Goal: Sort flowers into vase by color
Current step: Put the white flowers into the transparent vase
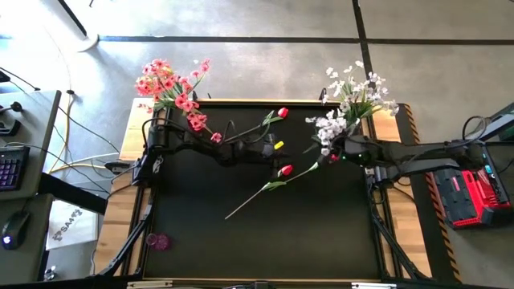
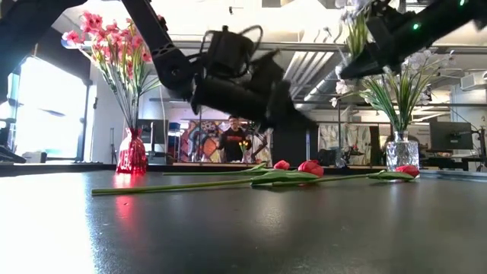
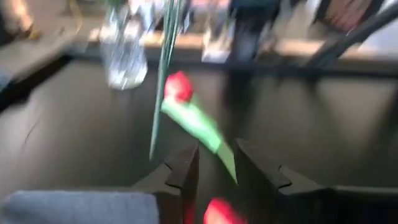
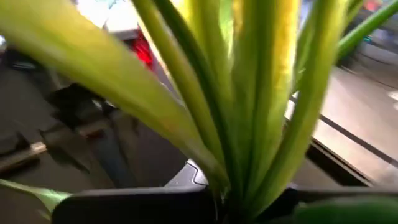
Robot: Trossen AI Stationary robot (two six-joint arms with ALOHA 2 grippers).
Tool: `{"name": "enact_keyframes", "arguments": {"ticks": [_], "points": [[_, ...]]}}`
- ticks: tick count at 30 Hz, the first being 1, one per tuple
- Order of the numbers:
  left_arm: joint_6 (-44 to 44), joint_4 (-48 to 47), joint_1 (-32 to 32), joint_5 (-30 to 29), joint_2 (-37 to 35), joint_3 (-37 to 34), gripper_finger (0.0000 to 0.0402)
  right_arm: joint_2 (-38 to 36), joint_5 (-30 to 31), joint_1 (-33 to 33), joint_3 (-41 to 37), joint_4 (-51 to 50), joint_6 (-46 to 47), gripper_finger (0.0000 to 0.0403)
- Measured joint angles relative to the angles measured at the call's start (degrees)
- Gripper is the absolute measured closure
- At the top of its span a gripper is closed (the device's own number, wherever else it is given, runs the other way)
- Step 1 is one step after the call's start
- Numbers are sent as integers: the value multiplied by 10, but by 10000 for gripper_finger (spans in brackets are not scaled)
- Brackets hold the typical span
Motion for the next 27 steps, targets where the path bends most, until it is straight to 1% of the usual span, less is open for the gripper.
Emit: {"name": "enact_keyframes", "arguments": {"ticks": [3,5,8,10,13,19,23,27], "points": [[7,-53,1,-35,0,0,304,0,62,14,57,-164,43,401],[7,-59,2,-46,0,0,303,-1,105,20,95,-248,76,401],[8,-49,1,-47,0,0,303,-1,191,24,135,-345,113,402],[9,-38,1,-46,0,0,303,-2,236,23,156,-392,131,402],[9,-29,1,-47,0,0,303,-11,274,19,180,-424,146,402],[13,-29,2,-47,0,0,303,-38,329,8,184,-431,152,402],[17,-27,2,-47,0,0,303,-51,337,-19,184,-436,152,402],[17,-27,2,-47,0,0,303,-53,309,-52,185,-441,152,403]]}}
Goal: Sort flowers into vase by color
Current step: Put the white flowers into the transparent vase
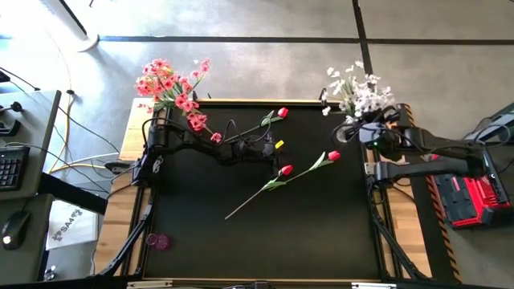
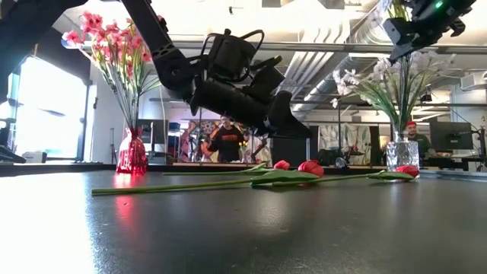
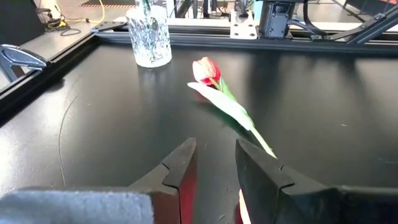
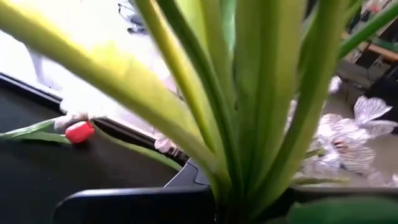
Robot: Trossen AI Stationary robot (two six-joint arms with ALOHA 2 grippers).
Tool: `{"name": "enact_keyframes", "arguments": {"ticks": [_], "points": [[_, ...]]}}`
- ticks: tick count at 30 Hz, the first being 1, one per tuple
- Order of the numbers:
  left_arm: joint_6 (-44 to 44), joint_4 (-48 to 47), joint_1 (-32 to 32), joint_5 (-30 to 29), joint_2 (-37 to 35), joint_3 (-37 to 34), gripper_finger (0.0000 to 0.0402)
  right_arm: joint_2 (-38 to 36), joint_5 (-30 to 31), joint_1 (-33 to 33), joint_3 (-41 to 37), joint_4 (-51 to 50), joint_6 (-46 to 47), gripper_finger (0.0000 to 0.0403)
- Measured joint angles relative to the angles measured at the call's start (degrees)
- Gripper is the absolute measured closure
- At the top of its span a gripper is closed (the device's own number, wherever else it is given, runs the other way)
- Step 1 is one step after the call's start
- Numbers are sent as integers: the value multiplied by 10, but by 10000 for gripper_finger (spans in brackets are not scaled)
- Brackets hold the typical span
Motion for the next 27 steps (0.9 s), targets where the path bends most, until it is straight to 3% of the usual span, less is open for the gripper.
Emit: {"name": "enact_keyframes", "arguments": {"ticks": [9,20,27], "points": [[0,6,0,-2,0,0,303,2,-37,-55,-6,17,-38,403],[0,5,0,-2,0,0,303,-3,-124,-129,-7,87,-126,403],[0,5,0,-2,0,0,303,-4,-166,-165,25,78,-150,403]]}}
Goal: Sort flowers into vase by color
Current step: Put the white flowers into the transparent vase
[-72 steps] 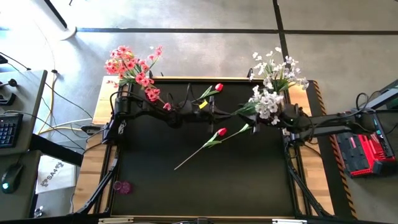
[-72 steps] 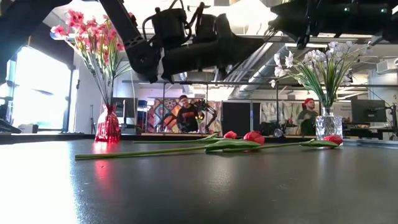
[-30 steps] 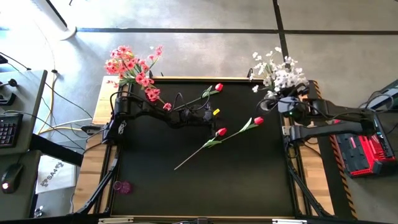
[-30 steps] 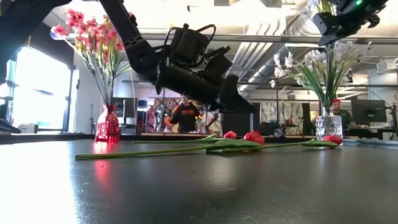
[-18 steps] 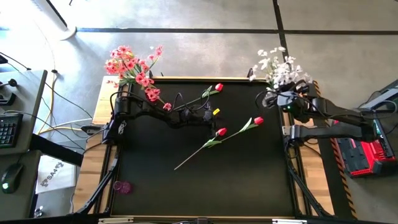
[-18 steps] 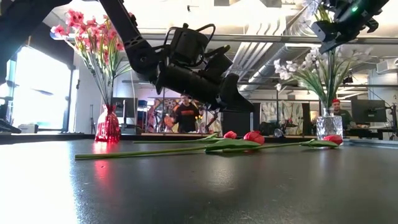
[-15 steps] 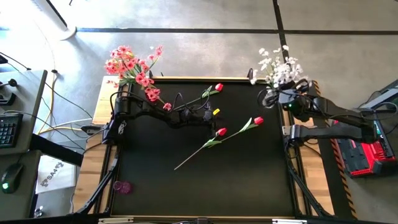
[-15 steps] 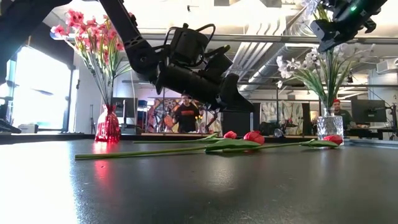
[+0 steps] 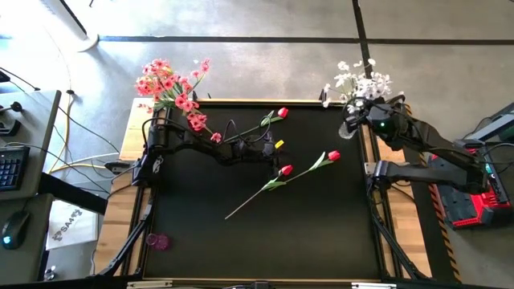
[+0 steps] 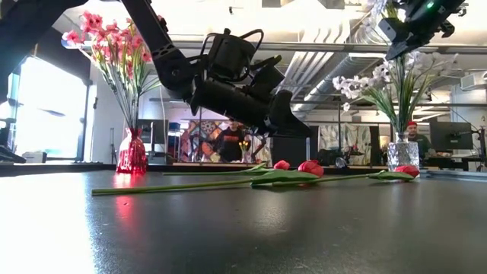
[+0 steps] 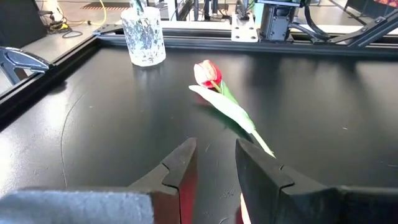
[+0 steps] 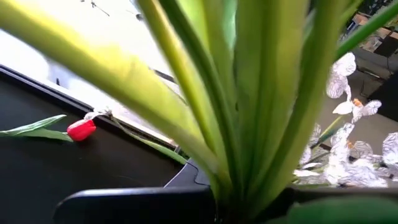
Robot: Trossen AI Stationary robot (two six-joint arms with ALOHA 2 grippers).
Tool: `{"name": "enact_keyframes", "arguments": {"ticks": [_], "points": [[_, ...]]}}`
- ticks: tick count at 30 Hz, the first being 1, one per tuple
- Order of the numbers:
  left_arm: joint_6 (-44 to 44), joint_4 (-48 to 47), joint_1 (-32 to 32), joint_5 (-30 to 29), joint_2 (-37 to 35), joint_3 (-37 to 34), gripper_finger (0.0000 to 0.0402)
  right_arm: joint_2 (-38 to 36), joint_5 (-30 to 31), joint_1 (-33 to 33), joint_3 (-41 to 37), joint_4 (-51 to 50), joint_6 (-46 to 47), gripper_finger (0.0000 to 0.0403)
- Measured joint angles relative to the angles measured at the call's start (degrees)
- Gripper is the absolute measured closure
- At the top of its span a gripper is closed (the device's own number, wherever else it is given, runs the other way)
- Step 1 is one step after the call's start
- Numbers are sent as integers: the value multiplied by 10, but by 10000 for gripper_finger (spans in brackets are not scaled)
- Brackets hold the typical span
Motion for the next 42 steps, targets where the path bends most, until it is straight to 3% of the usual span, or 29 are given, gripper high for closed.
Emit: {"name": "enact_keyframes", "arguments": {"ticks": [14,21,31,35,42], "points": [[0,0,0,0,0,0,303,5,-31,-52,-12,-12,4,403],[0,0,-2,2,0,0,303,5,-76,-97,-37,-12,49,403],[-2,-1,-13,3,0,0,303,12,-136,-141,-98,43,28,400],[0,-5,-20,2,0,0,303,13,-149,-144,-127,67,47,365],[15,-21,-27,3,0,0,303,10,-146,-143,-135,63,74,249]]}}
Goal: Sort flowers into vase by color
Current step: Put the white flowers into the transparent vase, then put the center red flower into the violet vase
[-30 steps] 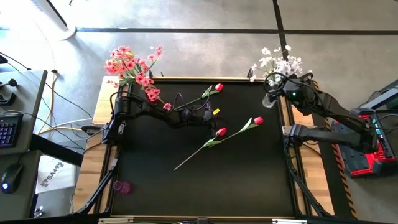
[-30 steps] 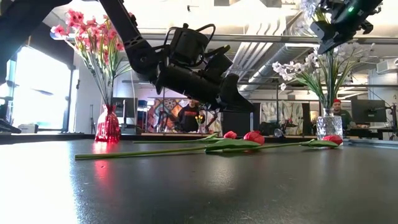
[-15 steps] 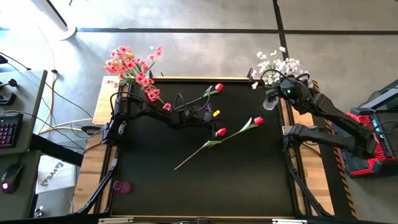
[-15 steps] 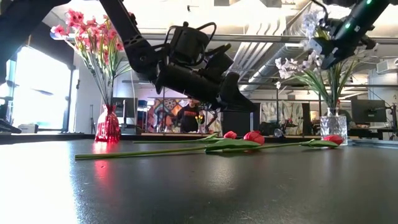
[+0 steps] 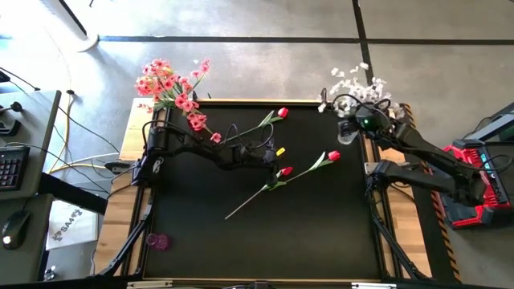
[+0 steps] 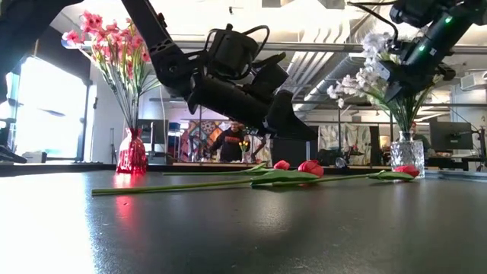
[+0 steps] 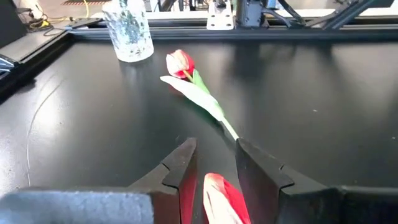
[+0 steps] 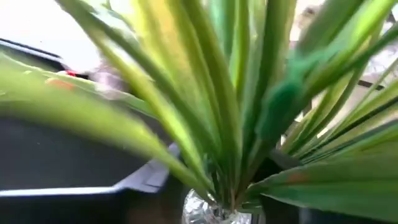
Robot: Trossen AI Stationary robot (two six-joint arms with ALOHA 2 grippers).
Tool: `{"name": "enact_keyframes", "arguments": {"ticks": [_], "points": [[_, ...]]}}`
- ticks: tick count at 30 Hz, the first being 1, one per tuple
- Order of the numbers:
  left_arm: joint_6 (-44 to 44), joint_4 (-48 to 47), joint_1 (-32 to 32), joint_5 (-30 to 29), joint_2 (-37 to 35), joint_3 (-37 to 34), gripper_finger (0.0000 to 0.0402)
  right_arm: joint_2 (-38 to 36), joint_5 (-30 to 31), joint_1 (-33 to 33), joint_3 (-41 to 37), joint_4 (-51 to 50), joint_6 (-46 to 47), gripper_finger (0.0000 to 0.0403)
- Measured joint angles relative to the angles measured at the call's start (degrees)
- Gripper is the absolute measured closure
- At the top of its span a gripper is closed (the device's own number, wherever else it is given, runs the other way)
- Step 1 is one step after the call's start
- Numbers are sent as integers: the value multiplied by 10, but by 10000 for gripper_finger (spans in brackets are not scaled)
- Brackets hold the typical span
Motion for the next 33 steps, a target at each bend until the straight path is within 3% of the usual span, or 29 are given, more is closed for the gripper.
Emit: {"name": "enact_keyframes", "arguments": {"ticks": [5,10,18,28,33], "points": [[11,-1,-2,0,0,0,303,-27,-4,2,5,-10,26,177],[29,0,-10,0,0,0,302,-64,-39,9,26,-22,32,143],[16,-9,-18,-1,0,0,302,-132,-108,38,46,-25,36,140],[-47,-171,-14,1,0,0,302,-188,-195,106,46,-23,26,140],[-62,-191,-14,20,-1,1,305,-189,-194,142,46,-10,27,140]]}}
